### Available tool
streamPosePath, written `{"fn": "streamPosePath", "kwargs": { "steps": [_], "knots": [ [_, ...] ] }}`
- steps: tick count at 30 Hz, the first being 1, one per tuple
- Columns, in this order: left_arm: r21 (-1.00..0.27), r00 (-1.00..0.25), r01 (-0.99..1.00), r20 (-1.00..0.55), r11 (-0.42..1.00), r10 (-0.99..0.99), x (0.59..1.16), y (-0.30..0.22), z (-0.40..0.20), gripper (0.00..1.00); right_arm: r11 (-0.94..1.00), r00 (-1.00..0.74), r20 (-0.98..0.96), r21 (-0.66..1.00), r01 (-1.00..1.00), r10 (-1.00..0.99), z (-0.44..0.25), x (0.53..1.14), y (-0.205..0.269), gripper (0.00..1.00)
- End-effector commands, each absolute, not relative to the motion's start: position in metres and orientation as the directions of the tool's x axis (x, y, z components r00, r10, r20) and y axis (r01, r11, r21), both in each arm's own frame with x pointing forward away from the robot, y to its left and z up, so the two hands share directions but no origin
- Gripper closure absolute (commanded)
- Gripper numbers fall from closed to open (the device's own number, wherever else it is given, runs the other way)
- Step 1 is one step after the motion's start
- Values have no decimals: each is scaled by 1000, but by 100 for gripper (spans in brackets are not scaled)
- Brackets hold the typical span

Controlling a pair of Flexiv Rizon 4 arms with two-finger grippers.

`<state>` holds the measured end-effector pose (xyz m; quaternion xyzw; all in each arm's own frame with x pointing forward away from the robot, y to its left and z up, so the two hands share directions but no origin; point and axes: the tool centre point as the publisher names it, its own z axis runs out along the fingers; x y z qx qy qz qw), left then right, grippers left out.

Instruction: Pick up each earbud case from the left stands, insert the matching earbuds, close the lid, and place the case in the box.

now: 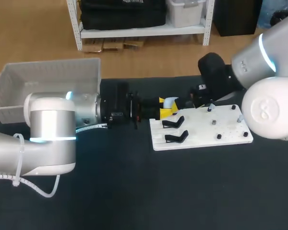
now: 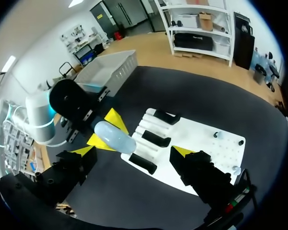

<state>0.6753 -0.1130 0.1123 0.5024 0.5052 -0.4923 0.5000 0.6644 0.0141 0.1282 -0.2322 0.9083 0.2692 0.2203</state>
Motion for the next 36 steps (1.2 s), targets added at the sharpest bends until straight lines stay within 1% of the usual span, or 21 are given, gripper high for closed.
{"fn": "streamPosePath", "kwargs": {
  "steps": [1,16,26,31,36],
  "knots": [
    [10,9,1000,-1000,17,10,674,-113,111,100,761,-799,-520,375,-530,-301,128,666,15,0],
    [10,9,1000,-1000,17,10,674,-113,111,100,782,-803,-524,358,-510,-283,129,676,11,0],
    [10,9,1000,-1000,17,10,674,-113,111,100,790,-785,-564,345,-507,-258,144,687,5,0],
    [10,9,1000,-1000,17,10,674,-113,111,100,817,-761,-584,269,-510,-283,146,689,-17,0],
    [10,9,1000,-1000,17,10,674,-113,111,100,863,-751,-549,97,-495,-368,141,692,-54,0]
  ]
}}
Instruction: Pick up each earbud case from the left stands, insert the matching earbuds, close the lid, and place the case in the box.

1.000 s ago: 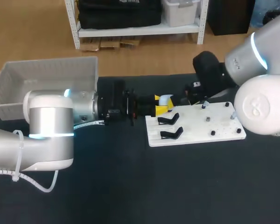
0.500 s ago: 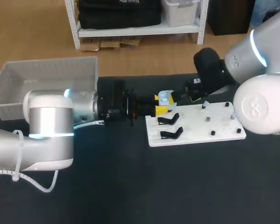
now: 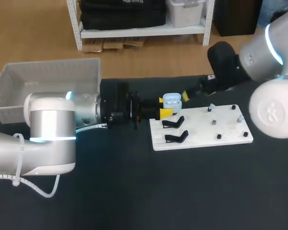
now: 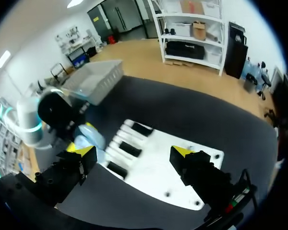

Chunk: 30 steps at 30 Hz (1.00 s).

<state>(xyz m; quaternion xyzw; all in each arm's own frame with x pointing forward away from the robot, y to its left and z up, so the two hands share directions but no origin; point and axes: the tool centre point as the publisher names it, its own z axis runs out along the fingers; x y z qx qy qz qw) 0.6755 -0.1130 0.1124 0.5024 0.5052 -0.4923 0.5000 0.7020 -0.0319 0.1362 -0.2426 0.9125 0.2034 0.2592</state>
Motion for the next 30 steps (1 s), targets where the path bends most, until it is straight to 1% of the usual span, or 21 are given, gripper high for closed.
{"fn": "streamPosePath", "kwargs": {
  "steps": [1,6,11,17,18,19,20,24,30],
  "knots": [
    [10,9,1000,-1000,17,10,674,-113,111,100,868,-758,-520,60,-493,-395,138,692,-62,0],
    [10,9,1000,-1000,17,10,674,-113,111,100,874,-800,-365,-97,-476,-476,120,695,-100,0],
    [10,9,1000,-1000,17,10,674,-113,111,100,875,-830,-277,-166,-455,-484,103,695,-125,0],
    [10,9,1000,-1000,17,10,674,-113,111,100,870,-850,-203,-205,-449,-487,83,692,-138,0],
    [10,9,1000,-1000,17,10,674,-113,111,100,870,-853,-193,-204,-449,-485,80,692,-139,2],
    [10,9,1000,-1000,17,10,674,-113,111,100,872,-857,-186,-201,-446,-481,78,692,-141,15],
    [10,9,1000,-1000,17,10,674,-113,111,100,872,-859,-177,-204,-446,-481,75,692,-142,23],
    [10,9,1000,-1000,17,10,674,-113,111,100,873,-866,-155,-209,-441,-475,66,692,-146,13],
    [10,9,1000,-1000,17,10,674,-113,111,100,884,-885,-128,-213,-416,-447,53,695,-155,19]
  ]
}}
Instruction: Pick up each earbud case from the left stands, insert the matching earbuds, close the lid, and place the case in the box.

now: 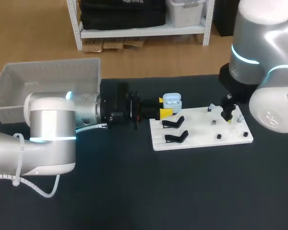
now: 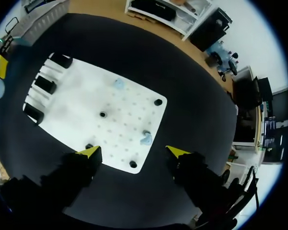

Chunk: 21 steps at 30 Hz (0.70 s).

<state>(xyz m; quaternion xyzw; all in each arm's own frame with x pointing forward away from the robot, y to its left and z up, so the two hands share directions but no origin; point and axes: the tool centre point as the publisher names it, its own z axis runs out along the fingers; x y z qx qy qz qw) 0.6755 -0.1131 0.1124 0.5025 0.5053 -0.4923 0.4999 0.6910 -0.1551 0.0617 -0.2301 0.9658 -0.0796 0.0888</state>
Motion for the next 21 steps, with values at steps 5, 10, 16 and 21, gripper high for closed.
{"fn": "streamPosePath", "kwargs": {
  "steps": [5,10,16,21],
  "knots": [
    [10,9,1000,-1000,17,10,674,-113,111,100,892,-896,-119,-215,-398,-428,45,697,-161,35],
    [10,9,1000,-1000,17,10,674,-113,111,100,898,-901,-120,-211,-386,-416,41,699,-162,48],
    [10,9,1000,-1000,17,10,674,-113,111,100,905,-911,-125,-229,-358,-392,34,702,-165,52],
    [10,9,1000,-1000,17,10,674,-113,111,100,908,-913,-142,-242,-342,-382,30,703,-167,52]
  ]
}}
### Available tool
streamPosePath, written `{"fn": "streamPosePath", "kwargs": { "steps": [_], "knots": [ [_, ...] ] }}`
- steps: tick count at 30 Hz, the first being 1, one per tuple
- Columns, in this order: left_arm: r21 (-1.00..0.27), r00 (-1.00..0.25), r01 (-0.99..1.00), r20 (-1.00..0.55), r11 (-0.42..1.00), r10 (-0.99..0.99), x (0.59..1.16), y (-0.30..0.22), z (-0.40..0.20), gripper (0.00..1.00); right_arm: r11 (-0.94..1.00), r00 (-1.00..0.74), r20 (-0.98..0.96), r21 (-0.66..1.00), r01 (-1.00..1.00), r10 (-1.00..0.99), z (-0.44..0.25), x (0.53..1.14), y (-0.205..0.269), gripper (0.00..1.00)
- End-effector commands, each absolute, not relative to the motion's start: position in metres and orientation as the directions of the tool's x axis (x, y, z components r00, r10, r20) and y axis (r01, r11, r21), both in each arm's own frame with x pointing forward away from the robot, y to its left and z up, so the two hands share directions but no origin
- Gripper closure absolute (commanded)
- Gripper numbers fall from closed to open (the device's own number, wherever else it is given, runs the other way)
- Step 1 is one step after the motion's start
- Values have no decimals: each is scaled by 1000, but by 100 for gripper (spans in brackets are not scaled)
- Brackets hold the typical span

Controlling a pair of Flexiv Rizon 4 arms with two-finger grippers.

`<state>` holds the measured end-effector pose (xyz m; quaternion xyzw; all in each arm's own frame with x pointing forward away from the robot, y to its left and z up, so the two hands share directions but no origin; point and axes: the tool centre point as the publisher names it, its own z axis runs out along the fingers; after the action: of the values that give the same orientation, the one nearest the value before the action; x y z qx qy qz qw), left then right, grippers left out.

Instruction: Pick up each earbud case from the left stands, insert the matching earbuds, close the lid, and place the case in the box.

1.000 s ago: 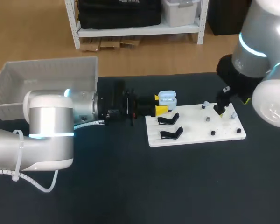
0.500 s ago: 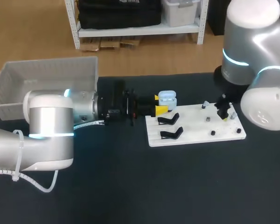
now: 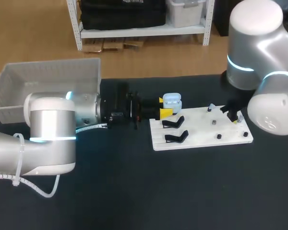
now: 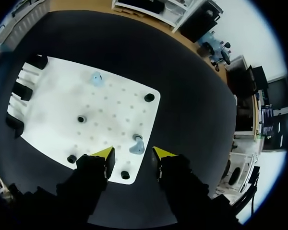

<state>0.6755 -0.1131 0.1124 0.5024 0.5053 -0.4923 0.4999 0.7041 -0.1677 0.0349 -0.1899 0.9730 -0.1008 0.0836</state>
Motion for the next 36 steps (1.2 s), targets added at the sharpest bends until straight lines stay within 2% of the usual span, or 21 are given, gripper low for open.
{"fn": "streamPosePath", "kwargs": {
  "steps": [1,12,16,22,29,33,36],
  "knots": [
    [10,9,1000,-1000,17,10,674,-113,111,100,909,-914,-146,-243,-338,-379,30,704,-168,52],
    [10,9,1000,-1000,17,10,674,-113,111,100,917,-919,-178,-263,-301,-353,27,709,-172,59],
    [10,9,1000,-1000,17,10,674,-113,111,100,919,-920,-182,-264,-294,-347,27,709,-173,65],
    [10,9,1000,-1000,17,10,674,-113,111,100,918,-921,-183,-269,-291,-345,25,709,-173,65],
    [10,9,1000,-1000,17,10,674,-113,111,100,917,-920,-185,-276,-289,-346,25,710,-173,72],
    [10,9,1000,-1000,17,10,674,-113,111,100,916,-920,-185,-280,-289,-347,24,710,-173,84],
    [10,9,1000,-1000,17,10,674,-113,111,100,914,-919,-182,-284,-291,-349,24,710,-173,100]
  ]
}}
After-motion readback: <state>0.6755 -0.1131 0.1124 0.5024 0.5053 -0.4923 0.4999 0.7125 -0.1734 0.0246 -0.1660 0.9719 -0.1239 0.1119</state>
